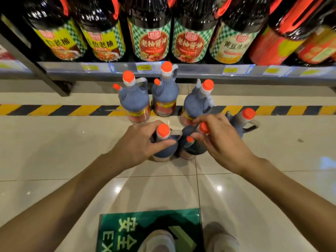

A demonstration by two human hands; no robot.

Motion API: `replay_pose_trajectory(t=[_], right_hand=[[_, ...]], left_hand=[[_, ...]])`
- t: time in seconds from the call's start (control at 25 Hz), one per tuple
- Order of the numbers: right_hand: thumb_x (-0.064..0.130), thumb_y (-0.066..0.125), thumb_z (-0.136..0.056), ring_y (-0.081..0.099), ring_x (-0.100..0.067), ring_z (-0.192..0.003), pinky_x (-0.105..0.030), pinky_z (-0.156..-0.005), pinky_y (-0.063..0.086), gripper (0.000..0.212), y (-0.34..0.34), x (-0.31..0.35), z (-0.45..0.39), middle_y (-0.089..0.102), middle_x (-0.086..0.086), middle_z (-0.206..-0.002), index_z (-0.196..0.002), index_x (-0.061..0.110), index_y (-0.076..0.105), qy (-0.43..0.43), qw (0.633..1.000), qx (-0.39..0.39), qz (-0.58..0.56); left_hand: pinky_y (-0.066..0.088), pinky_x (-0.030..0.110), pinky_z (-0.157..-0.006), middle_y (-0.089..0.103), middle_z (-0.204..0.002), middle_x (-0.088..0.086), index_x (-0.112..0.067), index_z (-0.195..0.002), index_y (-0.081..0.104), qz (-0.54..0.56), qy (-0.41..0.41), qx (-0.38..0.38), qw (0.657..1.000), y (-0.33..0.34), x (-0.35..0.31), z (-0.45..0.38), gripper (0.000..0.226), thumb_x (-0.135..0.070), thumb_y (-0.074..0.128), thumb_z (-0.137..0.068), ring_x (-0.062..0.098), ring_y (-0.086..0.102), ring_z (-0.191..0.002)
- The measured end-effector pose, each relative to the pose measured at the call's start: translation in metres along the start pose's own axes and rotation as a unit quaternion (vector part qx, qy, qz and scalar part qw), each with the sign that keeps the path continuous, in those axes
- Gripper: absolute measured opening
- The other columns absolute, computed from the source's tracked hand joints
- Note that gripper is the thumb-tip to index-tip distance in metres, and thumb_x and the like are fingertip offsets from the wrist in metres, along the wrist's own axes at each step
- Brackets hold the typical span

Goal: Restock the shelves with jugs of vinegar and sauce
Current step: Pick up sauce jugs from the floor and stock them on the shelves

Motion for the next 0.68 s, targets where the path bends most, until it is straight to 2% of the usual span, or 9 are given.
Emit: replay_pose_trajectory(t=[0.08, 0.2, 0.32, 0.4, 0.48, 0.56, 0.6, 0.68], right_hand=[[0.048, 0.050, -0.101, 0.048, -0.026, -0.096, -0.043, -0.081, 0.046, 0.043, -0.001, 0.007, 0.008, 0.067, -0.007, -0.104, -0.123, 0.012, 0.058, 0.036, 0.999, -0.013, 0.009], [0.041, 0.054, -0.102, 0.050, -0.031, -0.092, -0.049, -0.075, 0.050, 0.040, -0.002, 0.014, 0.023, 0.066, -0.011, -0.097, -0.116, 0.005, 0.060, 0.070, 0.997, -0.026, 0.033], [0.057, 0.038, -0.097, 0.051, -0.030, -0.094, -0.043, -0.075, 0.046, 0.061, -0.007, 0.017, 0.041, 0.065, -0.007, -0.096, -0.117, 0.004, 0.062, 0.106, 0.993, -0.025, 0.034], [0.052, 0.043, -0.097, 0.051, -0.030, -0.095, -0.038, -0.076, 0.044, 0.055, -0.009, 0.022, 0.057, 0.065, -0.004, -0.101, -0.121, 0.006, 0.061, 0.110, 0.993, -0.025, 0.027], [0.047, 0.051, -0.098, 0.053, -0.030, -0.099, -0.039, -0.082, 0.047, 0.046, -0.008, 0.022, 0.070, 0.065, -0.002, -0.106, -0.122, 0.009, 0.061, 0.114, 0.993, -0.028, -0.004], [0.056, 0.052, -0.092, 0.055, -0.025, -0.105, -0.036, -0.089, 0.049, 0.058, -0.006, 0.015, 0.075, 0.064, -0.002, -0.113, -0.128, 0.011, 0.060, 0.119, 0.992, -0.029, -0.041], [0.061, 0.055, -0.088, 0.056, -0.020, -0.107, -0.030, -0.091, 0.047, 0.066, -0.004, 0.009, 0.076, 0.064, 0.000, -0.117, -0.132, 0.013, 0.059, 0.124, 0.989, -0.029, -0.069], [0.063, 0.069, -0.077, 0.058, -0.011, -0.110, -0.016, -0.094, 0.043, 0.075, 0.003, -0.008, 0.080, 0.063, 0.006, -0.124, -0.136, 0.018, 0.055, 0.153, 0.976, -0.025, -0.150]], left_hand=[[0.048, 0.042, -0.073, 0.070, -0.081, 0.003, -0.009, -0.095, 0.069, 0.025, -0.015, 0.010, 1.000, 0.002, -0.001, 0.003, 0.034, -0.040, 0.079, -0.087, 0.023, 0.059, -0.076], [0.049, 0.048, -0.074, 0.071, -0.082, 0.003, -0.010, -0.095, 0.069, 0.047, -0.027, 0.029, 0.998, 0.010, -0.007, 0.014, 0.027, -0.034, 0.079, -0.088, 0.025, 0.062, -0.079], [0.051, 0.045, -0.078, 0.074, -0.088, -0.002, -0.016, -0.102, 0.072, 0.062, -0.034, 0.040, 0.997, 0.021, -0.015, 0.029, 0.024, -0.034, 0.080, -0.087, 0.020, 0.066, -0.084], [0.053, 0.043, -0.080, 0.076, -0.093, -0.006, -0.023, -0.107, 0.074, 0.062, -0.045, 0.047, 0.996, 0.027, -0.018, 0.038, 0.028, -0.039, 0.080, -0.085, 0.014, 0.068, -0.088], [0.055, 0.031, -0.080, 0.075, -0.095, -0.016, -0.035, -0.107, 0.072, 0.067, -0.058, 0.040, 0.995, 0.029, -0.015, 0.044, 0.035, -0.052, 0.081, -0.077, 0.004, 0.068, -0.091], [0.051, 0.010, -0.076, 0.070, -0.100, -0.033, -0.049, -0.105, 0.066, 0.099, -0.091, 0.012, 0.991, 0.029, -0.006, 0.050, 0.046, -0.062, 0.080, -0.062, -0.008, 0.065, -0.096], [0.048, 0.004, -0.077, 0.067, -0.103, -0.040, -0.054, -0.105, 0.063, 0.123, -0.116, -0.005, 0.986, 0.031, 0.003, 0.055, 0.054, -0.063, 0.081, -0.056, -0.014, 0.063, -0.099], [0.048, 0.005, -0.084, 0.065, -0.114, -0.040, -0.053, -0.117, 0.058, 0.194, -0.161, -0.019, 0.967, 0.046, 0.024, 0.068, 0.075, -0.057, 0.088, -0.048, -0.013, 0.062, -0.108]])
Point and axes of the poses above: each hand's wrist, its own z-axis away from the middle knuckle, its own y-axis out of the palm, x = y × z, the point moved 8 cm from there along -z, towards the middle knuckle
